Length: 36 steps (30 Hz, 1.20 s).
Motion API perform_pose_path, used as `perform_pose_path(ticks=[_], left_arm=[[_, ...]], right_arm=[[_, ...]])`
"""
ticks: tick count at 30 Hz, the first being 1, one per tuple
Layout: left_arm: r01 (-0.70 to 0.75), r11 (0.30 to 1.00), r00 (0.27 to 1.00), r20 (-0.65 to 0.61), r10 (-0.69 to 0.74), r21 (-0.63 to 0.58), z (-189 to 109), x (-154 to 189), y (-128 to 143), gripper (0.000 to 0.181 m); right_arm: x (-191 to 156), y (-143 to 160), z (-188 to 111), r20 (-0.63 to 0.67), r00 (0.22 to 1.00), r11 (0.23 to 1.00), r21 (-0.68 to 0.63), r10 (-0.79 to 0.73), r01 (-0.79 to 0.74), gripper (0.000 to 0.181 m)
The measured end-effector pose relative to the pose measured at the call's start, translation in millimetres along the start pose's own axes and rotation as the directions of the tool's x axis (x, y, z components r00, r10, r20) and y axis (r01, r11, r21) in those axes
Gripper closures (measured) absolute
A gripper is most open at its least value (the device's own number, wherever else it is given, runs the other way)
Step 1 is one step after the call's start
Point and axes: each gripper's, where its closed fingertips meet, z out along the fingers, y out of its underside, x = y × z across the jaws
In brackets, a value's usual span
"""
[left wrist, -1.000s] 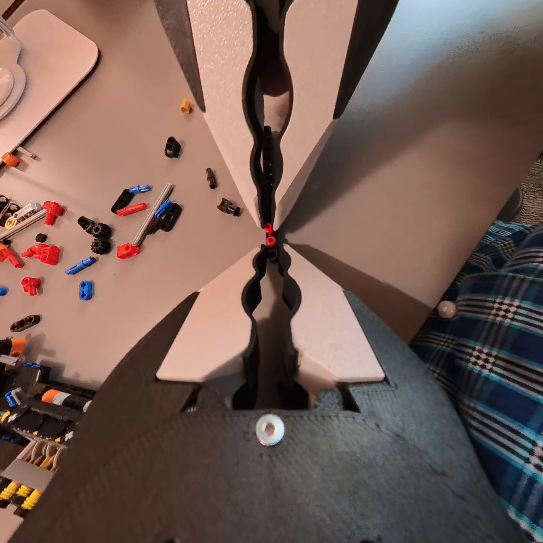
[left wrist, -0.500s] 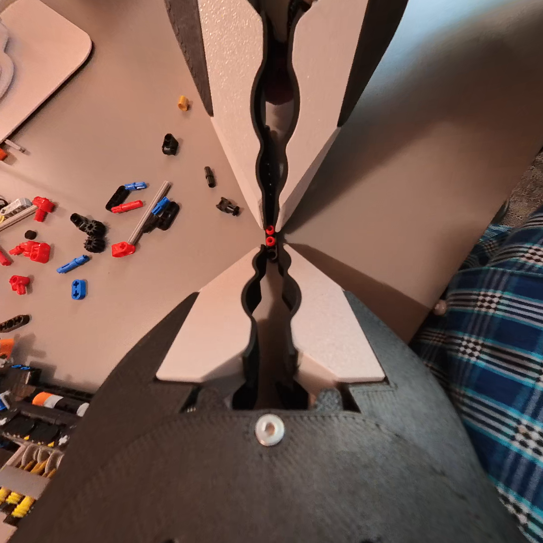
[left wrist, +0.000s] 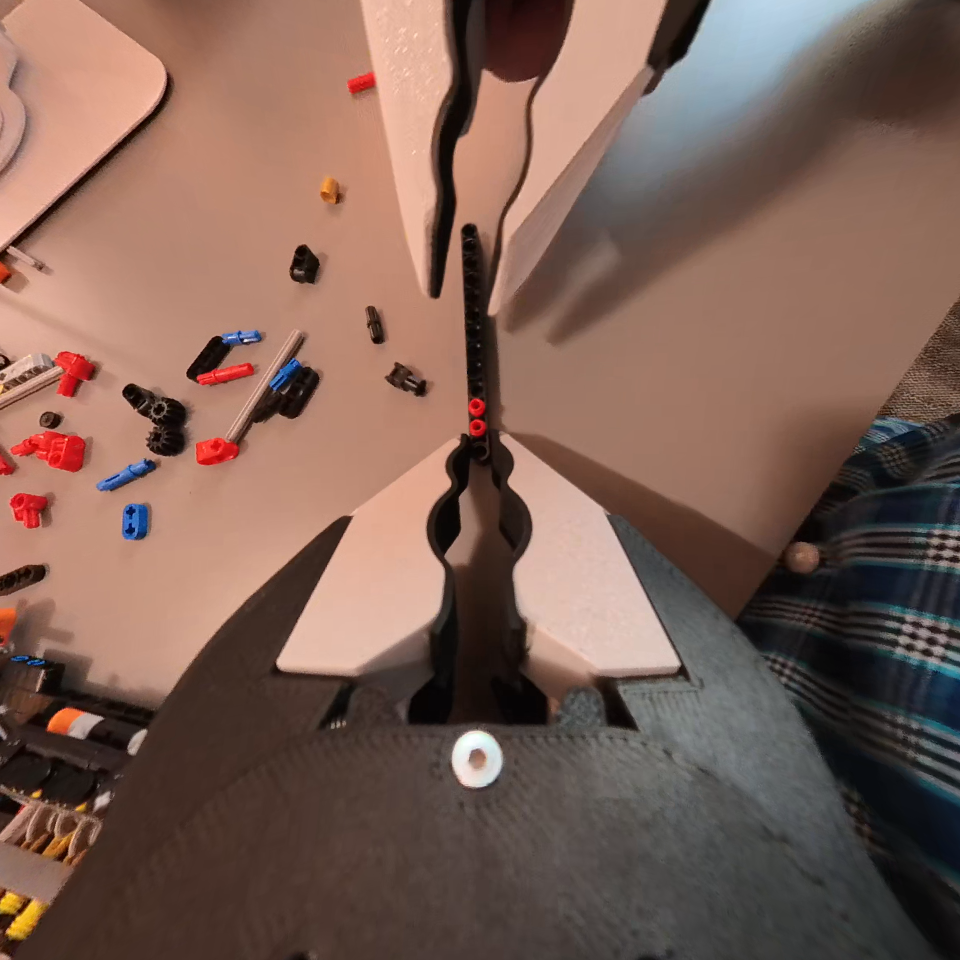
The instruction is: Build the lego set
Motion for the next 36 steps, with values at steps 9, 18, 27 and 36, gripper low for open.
perform_pose_path(ticks=[9, 18, 27, 36], left_arm=[[0.056, 0.998, 0.998, 0.008, -0.056, 0.0, 3.1, -5.9, -2.8, 0.161], [0.066, 0.998, 0.998, -0.009, -0.066, 0.009, 1.1, -3.7, -3.1, 0.146], [0.064, 0.998, 0.998, 0.027, -0.064, 0.006, -3.5, -4.7, 1.7, 0.142], [0.066, 0.998, 0.997, 0.045, -0.066, 0.008, -4.4, -6.7, 2.5, 0.14]], right_arm=[[9.0, 8.5, -18.8, -0.075, 0.997, 0.996, 0.086, 0.027, -0.02, 0.16], [21.2, 11.5, -35.0, -0.153, 0.987, 0.991, 0.13, 0.047, -0.027, 0.156], [26.6, 12.2, -41.0, -0.204, 0.977, 0.988, 0.156, 0.053, -0.021, 0.154], [33.3, 13.8, -40.8, -0.245, 0.968, 0.986, 0.165, 0.054, -0.013, 0.153]])
